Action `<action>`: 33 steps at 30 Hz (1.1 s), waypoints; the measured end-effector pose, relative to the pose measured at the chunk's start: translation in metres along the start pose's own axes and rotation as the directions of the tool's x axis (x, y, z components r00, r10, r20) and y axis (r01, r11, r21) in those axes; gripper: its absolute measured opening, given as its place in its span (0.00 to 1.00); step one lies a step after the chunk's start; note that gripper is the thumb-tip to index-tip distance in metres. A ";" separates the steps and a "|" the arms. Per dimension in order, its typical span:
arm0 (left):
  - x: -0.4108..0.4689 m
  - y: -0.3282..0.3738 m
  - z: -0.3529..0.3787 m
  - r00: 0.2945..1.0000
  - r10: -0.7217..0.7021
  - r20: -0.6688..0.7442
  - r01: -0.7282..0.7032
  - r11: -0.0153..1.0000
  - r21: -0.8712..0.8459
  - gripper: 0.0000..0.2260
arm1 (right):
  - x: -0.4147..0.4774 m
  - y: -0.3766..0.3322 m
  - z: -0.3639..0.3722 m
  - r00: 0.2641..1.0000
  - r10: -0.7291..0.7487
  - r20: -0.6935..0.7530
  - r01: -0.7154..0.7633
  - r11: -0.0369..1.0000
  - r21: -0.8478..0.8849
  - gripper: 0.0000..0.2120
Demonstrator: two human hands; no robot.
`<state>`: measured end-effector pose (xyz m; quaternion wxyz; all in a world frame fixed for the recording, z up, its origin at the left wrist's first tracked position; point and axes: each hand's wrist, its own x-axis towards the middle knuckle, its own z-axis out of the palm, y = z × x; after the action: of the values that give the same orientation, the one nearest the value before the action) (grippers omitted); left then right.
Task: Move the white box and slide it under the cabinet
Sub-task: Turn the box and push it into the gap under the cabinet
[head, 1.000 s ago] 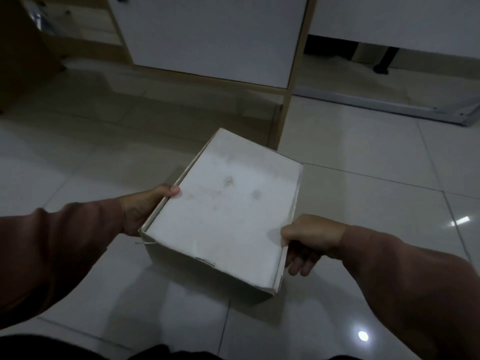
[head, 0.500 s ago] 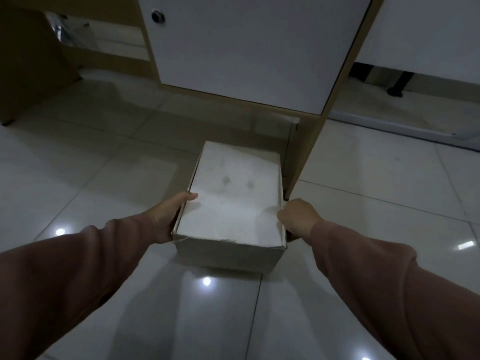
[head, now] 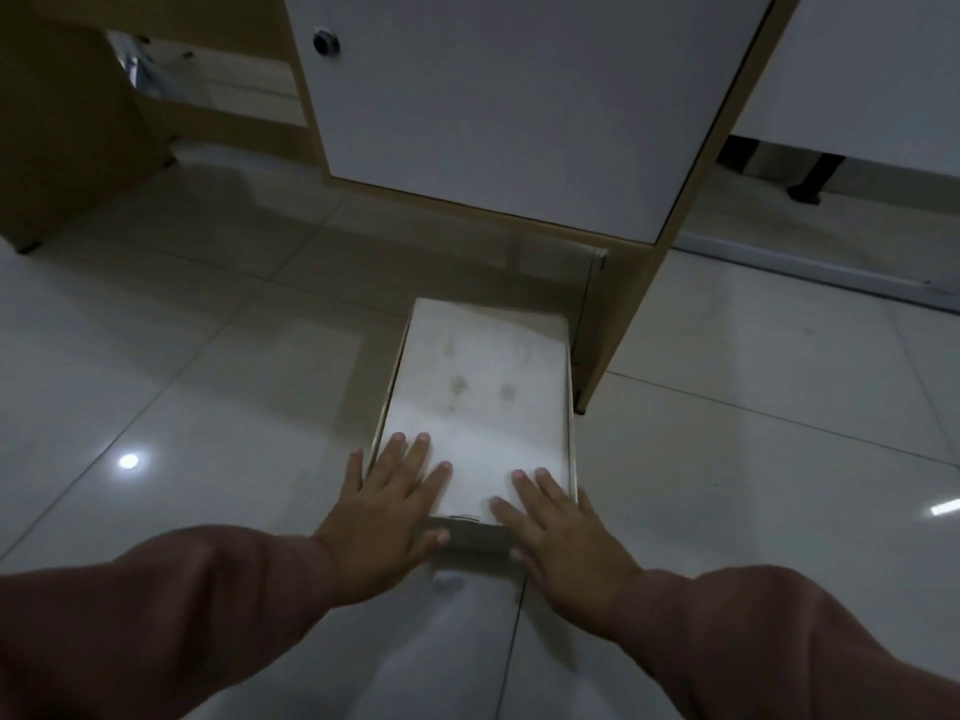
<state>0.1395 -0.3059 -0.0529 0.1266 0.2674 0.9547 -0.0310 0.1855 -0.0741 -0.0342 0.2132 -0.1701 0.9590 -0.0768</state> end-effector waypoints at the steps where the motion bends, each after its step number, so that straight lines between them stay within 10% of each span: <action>1: 0.005 -0.002 0.000 1.000 -0.003 0.021 0.003 0.999 0.032 0.30 | 0.001 0.001 -0.001 1.000 0.015 -0.008 -0.015 1.000 0.014 0.28; 16: 0.113 0.010 -0.045 0.996 -0.060 0.065 0.058 0.998 0.029 0.29 | 0.067 0.028 -0.041 0.946 0.319 -0.061 -0.314 0.946 0.081 0.34; 22: 0.065 0.023 -0.003 0.995 0.047 -0.088 -0.040 0.995 0.087 0.44 | 0.051 0.018 0.008 0.944 0.171 -0.283 -0.198 0.978 -0.070 0.44; 33: 0.126 0.020 -0.034 0.998 -0.054 0.012 0.053 0.997 0.063 0.41 | 0.089 0.042 -0.044 0.968 0.221 -0.121 -0.230 0.971 -0.070 0.35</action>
<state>0.0379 -0.2211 -0.0522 0.1240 0.2452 0.9592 -0.0662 0.0780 -0.0632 -0.0376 0.1590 -0.0641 0.9850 -0.0216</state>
